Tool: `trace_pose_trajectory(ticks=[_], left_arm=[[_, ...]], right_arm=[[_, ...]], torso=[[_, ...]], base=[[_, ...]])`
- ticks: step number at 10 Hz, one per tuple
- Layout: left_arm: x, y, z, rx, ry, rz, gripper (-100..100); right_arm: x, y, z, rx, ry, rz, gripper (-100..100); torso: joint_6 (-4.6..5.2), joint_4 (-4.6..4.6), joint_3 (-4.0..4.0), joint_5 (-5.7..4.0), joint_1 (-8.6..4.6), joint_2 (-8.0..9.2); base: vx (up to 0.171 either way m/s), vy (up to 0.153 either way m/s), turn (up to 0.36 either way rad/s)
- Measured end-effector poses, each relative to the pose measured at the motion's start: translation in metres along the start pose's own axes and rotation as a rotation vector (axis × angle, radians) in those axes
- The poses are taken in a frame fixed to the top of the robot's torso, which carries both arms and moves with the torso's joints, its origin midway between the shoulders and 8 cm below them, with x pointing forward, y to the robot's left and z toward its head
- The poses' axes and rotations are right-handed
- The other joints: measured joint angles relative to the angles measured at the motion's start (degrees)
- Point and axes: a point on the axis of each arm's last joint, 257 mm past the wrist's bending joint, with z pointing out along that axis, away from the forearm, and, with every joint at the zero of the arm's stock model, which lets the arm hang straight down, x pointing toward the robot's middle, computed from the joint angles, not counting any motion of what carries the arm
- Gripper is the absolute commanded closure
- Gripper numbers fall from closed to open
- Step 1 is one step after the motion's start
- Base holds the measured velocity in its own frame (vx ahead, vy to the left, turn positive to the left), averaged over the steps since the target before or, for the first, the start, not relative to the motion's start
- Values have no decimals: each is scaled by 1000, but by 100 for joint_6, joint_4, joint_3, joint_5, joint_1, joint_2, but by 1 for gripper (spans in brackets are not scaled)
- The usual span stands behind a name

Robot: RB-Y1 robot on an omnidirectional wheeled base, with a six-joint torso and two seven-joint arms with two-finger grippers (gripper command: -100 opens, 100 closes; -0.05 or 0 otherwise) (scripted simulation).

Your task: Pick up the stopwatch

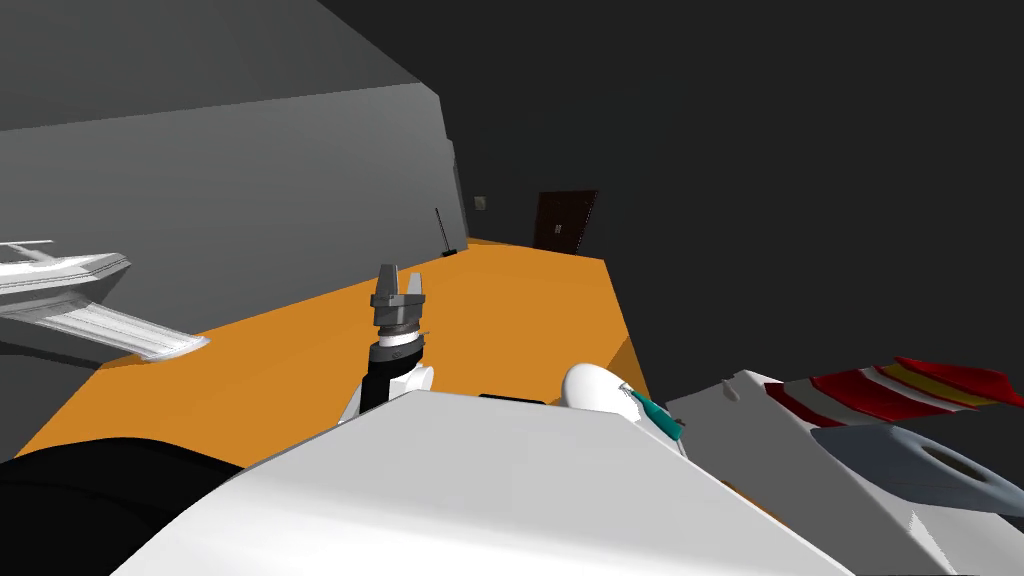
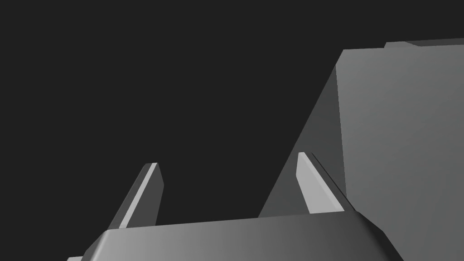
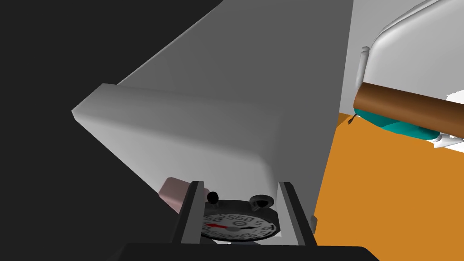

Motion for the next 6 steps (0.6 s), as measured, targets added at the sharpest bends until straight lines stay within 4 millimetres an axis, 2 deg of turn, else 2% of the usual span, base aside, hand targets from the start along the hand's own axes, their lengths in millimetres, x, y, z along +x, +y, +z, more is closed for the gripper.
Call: trace_pose_trajectory(ticks=[6], left_arm=[[0,0,0,0,0,0,0]], right_arm=[[-2,3,-11,-43,-42,-81,100]], torso=[[-13,1,4,3,8,8]], base=[[127,-1,-142]])
